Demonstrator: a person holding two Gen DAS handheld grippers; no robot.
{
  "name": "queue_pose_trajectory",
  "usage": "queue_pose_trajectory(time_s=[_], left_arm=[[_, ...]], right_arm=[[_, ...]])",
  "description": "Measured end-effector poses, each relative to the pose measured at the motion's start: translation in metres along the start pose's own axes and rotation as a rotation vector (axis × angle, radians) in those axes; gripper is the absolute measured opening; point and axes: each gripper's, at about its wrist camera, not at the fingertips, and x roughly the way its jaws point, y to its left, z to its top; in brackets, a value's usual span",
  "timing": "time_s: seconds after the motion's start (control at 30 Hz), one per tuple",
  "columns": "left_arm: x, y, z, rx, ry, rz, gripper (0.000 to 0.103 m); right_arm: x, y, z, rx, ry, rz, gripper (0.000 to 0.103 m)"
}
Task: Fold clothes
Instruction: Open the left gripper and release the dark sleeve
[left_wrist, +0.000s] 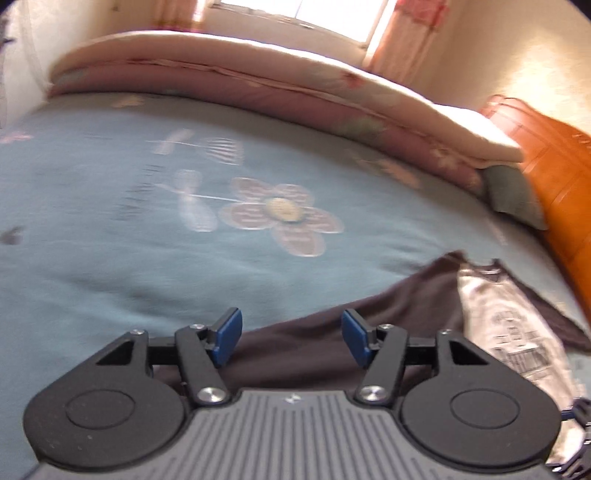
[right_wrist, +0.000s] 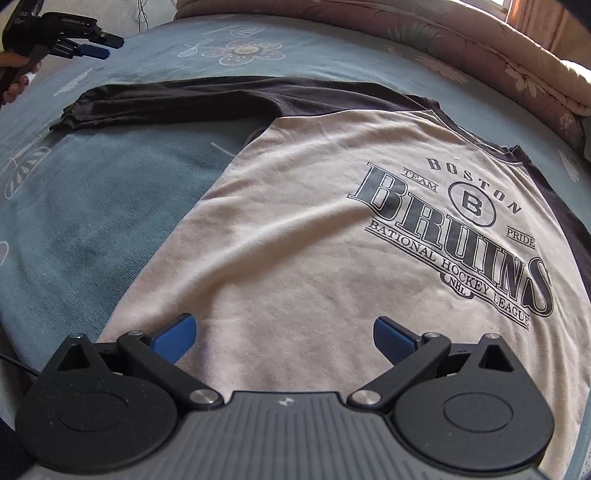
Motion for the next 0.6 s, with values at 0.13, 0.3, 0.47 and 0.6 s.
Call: queue_pose_trajectory(time_s=[0.13,0.3,0.47,0.6], left_arm=[[0.047,-0.039,-0.008,0.059,0.097,-0.09,0.061],[0.08,-0.064,-0.035,0.118,0.206,-0.098,0.061],[0.088,-0.069,-0.021,0.171,0.198,-0.148,0.063],[0.114,-0.066,0.019,0.214,0.185,-0.186,0.063]], right_arm=[[-0.002,-0.026,0.014,0.078,-0.006,0.109,0.103],[0.008,-0.06,0.049,0.119,0.003,0.239,0.103],[0.024,-0.069,0.071,0.136,-0.032,0.268,0.103],[0.05,-0.073,0.06,0.214,-0.023,0.346,0.103]])
